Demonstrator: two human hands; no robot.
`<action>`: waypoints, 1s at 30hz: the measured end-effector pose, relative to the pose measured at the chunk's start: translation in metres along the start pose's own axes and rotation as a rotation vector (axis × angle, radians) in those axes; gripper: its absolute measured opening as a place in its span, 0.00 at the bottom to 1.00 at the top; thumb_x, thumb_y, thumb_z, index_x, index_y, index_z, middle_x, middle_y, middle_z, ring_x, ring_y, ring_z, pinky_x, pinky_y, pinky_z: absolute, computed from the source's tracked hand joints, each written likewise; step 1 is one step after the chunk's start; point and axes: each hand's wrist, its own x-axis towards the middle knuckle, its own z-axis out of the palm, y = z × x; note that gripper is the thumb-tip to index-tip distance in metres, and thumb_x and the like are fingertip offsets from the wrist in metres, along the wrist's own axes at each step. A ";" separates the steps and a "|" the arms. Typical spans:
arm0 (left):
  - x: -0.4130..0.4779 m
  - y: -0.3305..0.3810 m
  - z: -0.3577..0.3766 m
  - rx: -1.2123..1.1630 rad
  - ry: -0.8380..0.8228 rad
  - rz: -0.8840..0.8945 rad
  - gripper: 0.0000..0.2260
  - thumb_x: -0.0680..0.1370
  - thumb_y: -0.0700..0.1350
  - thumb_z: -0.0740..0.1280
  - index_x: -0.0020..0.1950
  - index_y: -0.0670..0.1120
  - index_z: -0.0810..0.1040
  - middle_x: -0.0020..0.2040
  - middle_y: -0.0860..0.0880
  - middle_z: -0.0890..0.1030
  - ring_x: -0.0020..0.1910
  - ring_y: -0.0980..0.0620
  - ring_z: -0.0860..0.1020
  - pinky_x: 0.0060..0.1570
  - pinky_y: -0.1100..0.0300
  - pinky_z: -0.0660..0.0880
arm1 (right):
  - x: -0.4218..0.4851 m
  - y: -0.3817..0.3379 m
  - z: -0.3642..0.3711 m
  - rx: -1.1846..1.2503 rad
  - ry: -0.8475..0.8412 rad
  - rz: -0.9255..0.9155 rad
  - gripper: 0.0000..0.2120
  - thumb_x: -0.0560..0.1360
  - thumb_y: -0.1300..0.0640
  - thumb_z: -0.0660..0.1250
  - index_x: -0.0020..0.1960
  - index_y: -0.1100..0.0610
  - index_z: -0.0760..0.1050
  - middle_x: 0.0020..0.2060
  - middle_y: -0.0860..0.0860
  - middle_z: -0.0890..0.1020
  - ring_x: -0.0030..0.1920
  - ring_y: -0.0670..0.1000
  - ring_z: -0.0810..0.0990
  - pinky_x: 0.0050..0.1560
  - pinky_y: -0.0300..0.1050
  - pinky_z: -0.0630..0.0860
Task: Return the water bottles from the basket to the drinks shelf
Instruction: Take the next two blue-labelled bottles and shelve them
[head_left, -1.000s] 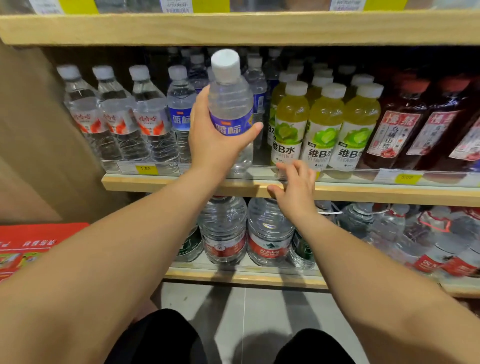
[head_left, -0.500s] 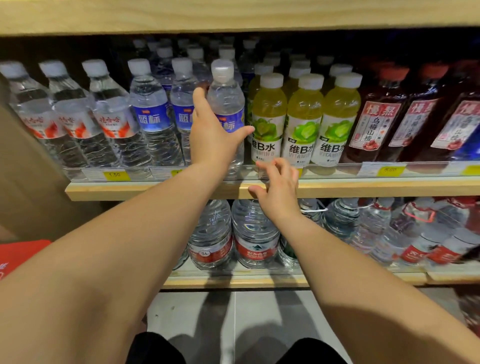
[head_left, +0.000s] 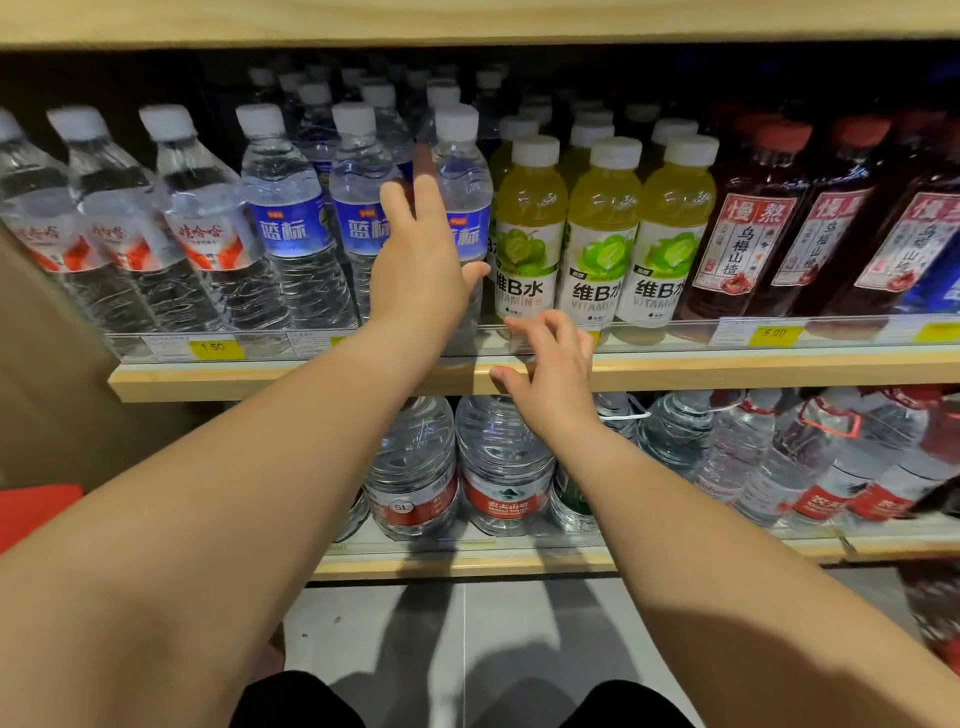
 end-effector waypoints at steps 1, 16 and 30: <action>0.002 -0.002 0.000 0.018 0.003 0.011 0.38 0.71 0.51 0.75 0.72 0.41 0.59 0.68 0.39 0.64 0.49 0.39 0.78 0.38 0.55 0.71 | 0.000 0.001 0.000 0.000 0.001 -0.005 0.24 0.69 0.53 0.73 0.64 0.48 0.73 0.63 0.51 0.69 0.63 0.54 0.61 0.65 0.47 0.59; -0.010 -0.023 -0.014 0.088 -0.012 0.125 0.30 0.75 0.40 0.70 0.73 0.40 0.60 0.73 0.38 0.60 0.50 0.38 0.77 0.41 0.52 0.73 | -0.002 0.000 0.000 -0.014 -0.013 -0.006 0.24 0.70 0.52 0.73 0.65 0.47 0.72 0.63 0.51 0.69 0.62 0.55 0.63 0.65 0.48 0.61; -0.065 -0.068 -0.013 -0.199 -0.524 0.170 0.15 0.75 0.46 0.70 0.61 0.48 0.76 0.55 0.49 0.78 0.54 0.51 0.75 0.50 0.64 0.66 | -0.013 -0.013 -0.009 -0.051 -0.088 0.080 0.26 0.74 0.54 0.68 0.71 0.46 0.66 0.73 0.49 0.61 0.69 0.50 0.61 0.64 0.43 0.59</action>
